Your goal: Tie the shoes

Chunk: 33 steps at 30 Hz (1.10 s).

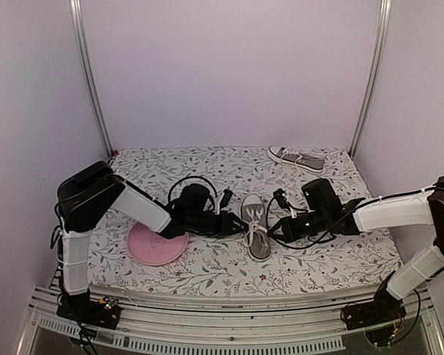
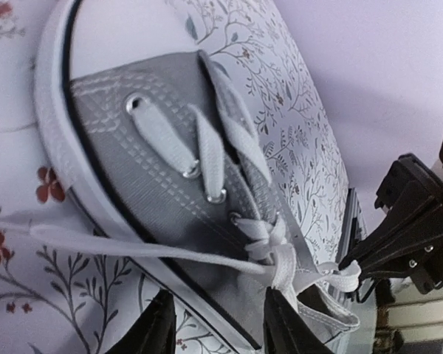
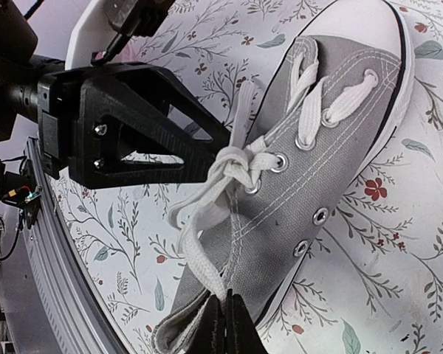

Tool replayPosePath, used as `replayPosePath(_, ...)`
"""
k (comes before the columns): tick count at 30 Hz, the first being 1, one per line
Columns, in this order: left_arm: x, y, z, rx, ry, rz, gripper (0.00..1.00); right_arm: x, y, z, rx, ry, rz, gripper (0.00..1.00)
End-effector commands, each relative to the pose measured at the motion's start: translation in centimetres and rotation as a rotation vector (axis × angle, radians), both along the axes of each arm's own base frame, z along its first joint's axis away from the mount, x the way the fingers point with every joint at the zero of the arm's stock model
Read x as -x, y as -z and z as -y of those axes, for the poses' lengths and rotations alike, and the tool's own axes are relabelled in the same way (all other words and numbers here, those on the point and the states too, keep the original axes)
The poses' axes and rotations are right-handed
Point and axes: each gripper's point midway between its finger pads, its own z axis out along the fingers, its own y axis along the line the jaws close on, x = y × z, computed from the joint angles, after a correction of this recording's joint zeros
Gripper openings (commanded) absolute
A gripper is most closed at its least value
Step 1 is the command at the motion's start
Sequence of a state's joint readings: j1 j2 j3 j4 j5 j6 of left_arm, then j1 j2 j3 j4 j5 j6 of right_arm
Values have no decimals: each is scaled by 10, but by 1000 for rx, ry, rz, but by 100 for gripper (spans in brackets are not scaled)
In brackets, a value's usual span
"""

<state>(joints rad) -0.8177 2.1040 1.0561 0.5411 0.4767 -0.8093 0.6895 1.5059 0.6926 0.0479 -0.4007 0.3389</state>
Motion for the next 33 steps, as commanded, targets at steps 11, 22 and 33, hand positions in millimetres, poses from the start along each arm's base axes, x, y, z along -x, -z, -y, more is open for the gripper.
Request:
replayPosePath(11,49,-11,-2,34,64,6,64,7,-18,1,-25,-1,5,2)
replayPosePath(22,52,25,7,-146,94,-39,64,13,-25,-3,-45,-6,0,2)
replayPosePath(33,58,7,16,-104,127,-17,8,25,-29,-3,-28,-10,-47,2)
